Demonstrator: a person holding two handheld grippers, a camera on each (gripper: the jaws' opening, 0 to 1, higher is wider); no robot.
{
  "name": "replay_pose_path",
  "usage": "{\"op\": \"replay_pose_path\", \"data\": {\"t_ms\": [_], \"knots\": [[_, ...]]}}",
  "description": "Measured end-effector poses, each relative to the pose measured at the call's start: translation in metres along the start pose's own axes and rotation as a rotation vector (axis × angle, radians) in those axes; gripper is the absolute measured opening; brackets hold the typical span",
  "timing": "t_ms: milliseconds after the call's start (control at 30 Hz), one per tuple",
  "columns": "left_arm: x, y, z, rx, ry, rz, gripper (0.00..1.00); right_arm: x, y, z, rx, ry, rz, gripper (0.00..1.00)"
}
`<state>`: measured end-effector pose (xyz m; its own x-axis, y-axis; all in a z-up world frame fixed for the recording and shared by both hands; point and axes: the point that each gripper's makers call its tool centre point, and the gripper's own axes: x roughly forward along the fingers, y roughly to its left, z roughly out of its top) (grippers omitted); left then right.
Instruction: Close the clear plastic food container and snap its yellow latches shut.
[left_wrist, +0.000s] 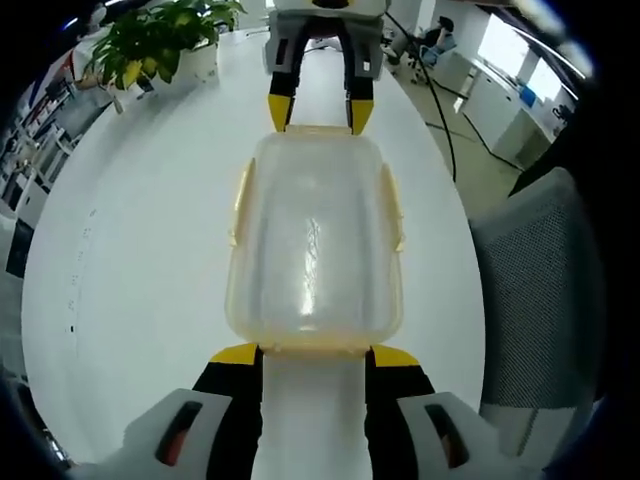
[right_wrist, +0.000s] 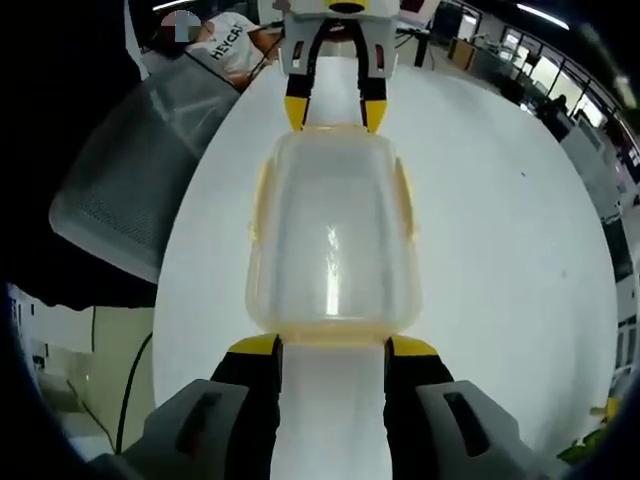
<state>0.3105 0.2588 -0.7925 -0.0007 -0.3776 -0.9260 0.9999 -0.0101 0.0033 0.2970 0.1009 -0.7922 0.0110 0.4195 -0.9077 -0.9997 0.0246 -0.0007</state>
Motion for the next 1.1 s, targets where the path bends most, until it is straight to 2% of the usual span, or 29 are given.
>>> {"op": "replay_pose_path", "data": {"t_ms": [200, 533, 633, 867, 1033, 1100], "knots": [[-0.001, 0.001, 0.0, 0.019, -0.002, 0.01, 0.35, 0.0, -0.001, 0.0, 0.001, 0.017, -0.01, 0.38], [-0.003, 0.003, -0.002, 0.026, -0.037, 0.018, 0.36, -0.001, -0.001, -0.001, -0.009, 0.006, -0.02, 0.39], [-0.003, 0.007, -0.005, 0.004, -0.046, 0.035, 0.38, -0.005, -0.004, -0.001, 0.005, -0.009, -0.036, 0.4], [-0.01, 0.005, -0.012, -0.107, -0.119, 0.024, 0.37, -0.015, 0.0, -0.005, 0.095, -0.053, -0.027, 0.41], [-0.024, 0.01, -0.009, -0.297, -0.239, 0.024, 0.36, -0.025, -0.003, -0.008, 0.167, -0.079, -0.067, 0.43], [-0.03, 0.009, -0.009, -0.38, -0.266, 0.019, 0.35, -0.03, -0.004, -0.003, 0.242, -0.125, -0.075, 0.43]]}}
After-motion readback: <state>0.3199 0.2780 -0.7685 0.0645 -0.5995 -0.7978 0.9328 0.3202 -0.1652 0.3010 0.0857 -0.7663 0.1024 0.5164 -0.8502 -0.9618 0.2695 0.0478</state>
